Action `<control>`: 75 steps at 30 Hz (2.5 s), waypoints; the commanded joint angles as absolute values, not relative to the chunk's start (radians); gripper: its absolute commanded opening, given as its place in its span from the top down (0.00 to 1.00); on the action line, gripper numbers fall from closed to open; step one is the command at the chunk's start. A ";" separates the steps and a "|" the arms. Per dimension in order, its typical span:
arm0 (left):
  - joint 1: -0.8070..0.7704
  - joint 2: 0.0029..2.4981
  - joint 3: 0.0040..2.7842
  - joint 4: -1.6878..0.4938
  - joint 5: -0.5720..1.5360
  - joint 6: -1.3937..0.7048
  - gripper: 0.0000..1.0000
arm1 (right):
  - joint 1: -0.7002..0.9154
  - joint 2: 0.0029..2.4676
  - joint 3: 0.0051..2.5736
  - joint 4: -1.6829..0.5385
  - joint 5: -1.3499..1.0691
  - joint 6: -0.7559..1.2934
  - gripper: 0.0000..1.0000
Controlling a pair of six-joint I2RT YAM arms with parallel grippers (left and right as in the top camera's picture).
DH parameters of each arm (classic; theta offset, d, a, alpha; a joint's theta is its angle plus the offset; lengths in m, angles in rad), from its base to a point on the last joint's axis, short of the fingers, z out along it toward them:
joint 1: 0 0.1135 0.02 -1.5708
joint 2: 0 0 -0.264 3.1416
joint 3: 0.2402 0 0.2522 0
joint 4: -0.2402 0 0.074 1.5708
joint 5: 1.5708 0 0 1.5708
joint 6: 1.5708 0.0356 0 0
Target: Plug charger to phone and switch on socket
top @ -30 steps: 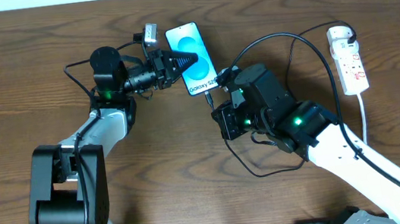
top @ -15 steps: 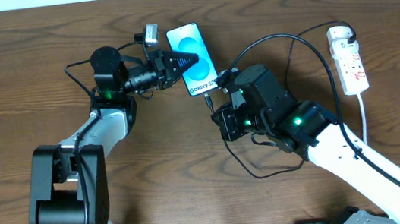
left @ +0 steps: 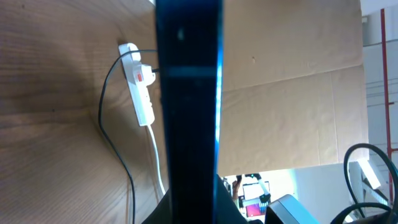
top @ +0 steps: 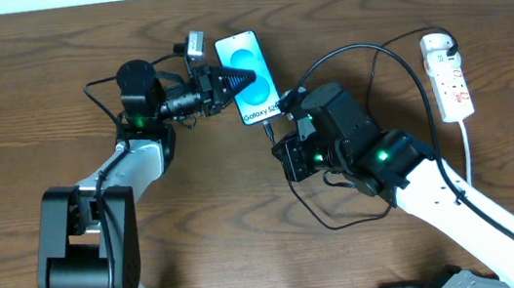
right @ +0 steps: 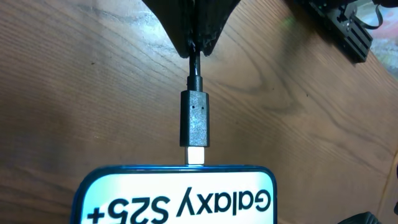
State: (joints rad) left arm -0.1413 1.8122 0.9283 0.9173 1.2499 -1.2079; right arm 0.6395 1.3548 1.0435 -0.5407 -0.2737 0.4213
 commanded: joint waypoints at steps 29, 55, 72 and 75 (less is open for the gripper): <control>-0.144 1.797 0.949 0.929 1.276 -1.160 0.92 | 0.619 1.362 1.051 -0.494 -0.263 0.448 0.99; -0.144 1.797 0.949 0.930 1.370 -1.160 0.93 | 0.612 1.418 1.051 -0.240 -0.182 0.441 0.99; -0.144 1.797 0.949 0.930 1.434 -1.092 0.93 | 0.571 1.401 1.084 -0.224 -0.197 0.403 0.95; -0.144 1.797 0.949 0.930 1.433 -1.081 0.93 | 0.571 1.398 1.087 -0.215 -0.210 0.369 0.86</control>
